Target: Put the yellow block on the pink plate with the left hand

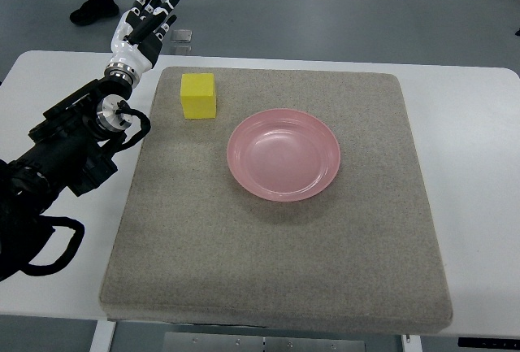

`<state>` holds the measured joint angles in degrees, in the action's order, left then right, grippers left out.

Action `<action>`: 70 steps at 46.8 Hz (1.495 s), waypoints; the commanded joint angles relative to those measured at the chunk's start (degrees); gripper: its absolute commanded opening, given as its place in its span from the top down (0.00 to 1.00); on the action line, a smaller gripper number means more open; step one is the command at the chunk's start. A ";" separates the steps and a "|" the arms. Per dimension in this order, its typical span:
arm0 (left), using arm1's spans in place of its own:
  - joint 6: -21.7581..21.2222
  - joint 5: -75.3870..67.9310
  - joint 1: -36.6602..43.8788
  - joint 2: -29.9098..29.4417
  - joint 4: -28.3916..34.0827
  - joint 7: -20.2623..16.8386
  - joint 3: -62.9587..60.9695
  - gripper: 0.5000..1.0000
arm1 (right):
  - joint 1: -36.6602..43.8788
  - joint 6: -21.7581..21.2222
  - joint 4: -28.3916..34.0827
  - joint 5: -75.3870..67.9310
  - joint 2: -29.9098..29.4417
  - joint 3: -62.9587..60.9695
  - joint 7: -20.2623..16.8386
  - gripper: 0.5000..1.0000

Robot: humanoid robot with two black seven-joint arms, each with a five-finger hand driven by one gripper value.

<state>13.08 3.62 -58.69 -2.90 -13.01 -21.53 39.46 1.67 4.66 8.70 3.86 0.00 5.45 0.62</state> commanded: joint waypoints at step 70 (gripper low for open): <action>0.11 -1.16 0.42 -0.88 -1.14 0.00 -0.26 0.02 | 0.00 0.00 0.00 0.00 0.00 0.00 0.09 0.15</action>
<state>13.35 2.49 -57.74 -3.77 -14.20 -21.65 39.20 1.67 4.66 8.70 3.86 0.00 5.45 0.65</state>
